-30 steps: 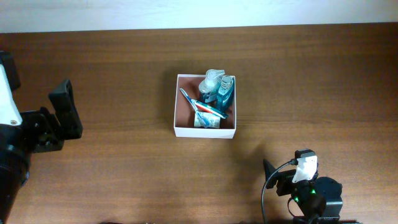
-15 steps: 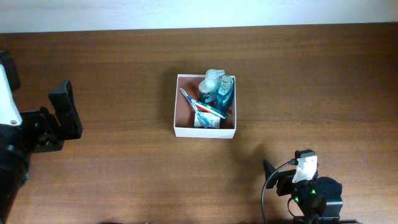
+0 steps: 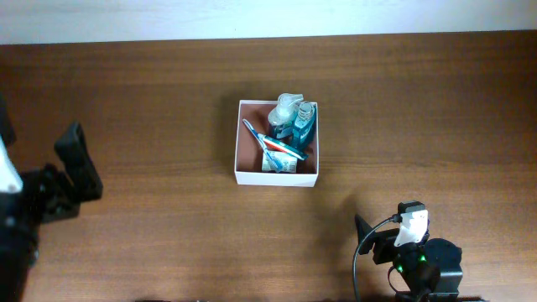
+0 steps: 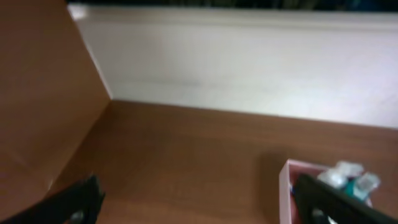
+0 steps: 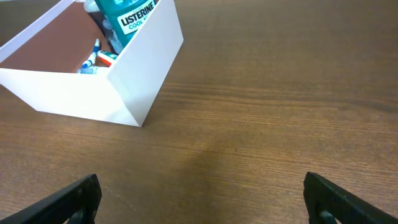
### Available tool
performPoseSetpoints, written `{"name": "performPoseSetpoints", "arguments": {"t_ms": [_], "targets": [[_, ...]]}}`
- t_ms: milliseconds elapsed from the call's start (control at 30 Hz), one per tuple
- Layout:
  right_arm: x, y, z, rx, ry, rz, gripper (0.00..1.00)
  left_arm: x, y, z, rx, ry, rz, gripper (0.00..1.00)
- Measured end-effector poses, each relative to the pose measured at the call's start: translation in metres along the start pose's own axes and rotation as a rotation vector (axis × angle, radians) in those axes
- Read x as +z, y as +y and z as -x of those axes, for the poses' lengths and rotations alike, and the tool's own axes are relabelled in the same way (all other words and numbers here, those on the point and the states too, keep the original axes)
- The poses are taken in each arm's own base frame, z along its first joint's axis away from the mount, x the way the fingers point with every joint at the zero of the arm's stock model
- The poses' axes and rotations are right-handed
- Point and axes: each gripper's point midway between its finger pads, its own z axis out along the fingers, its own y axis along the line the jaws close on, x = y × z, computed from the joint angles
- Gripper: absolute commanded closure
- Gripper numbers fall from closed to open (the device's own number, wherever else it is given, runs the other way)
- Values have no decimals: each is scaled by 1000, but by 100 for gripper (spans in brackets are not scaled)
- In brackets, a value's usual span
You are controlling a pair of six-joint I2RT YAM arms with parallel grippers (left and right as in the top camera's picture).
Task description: Pack container
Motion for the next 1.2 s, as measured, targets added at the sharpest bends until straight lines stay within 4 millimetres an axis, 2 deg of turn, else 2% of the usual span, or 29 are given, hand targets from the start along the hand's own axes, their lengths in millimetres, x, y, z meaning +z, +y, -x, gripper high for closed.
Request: {"name": "performPoseSetpoints", "arguments": {"t_ms": [133,200,367,533,767,1000,1200], "targets": [[0,0,0,-1,-1,0,1,5,7,-25,-31,-75,19,1],[0,0,0,-1,-3,1,1,14,6,-42,-45,-136,14,1],[0,0,0,-1,-4,1,1,56,-6,-120,-43,-130,-40,1],[0,0,1,-1,-5,1,1,96,-22,-214,-34,-87,-123,1],[0,0,1,-1,-4,1,1,126,-31,-299,-29,-32,-165,1],[0,0,0,-1,-4,1,1,141,-33,-341,-28,-12,-172,1],[0,0,0,-1,-4,1,1,150,-36,-358,-28,-5,-186,1]]}}
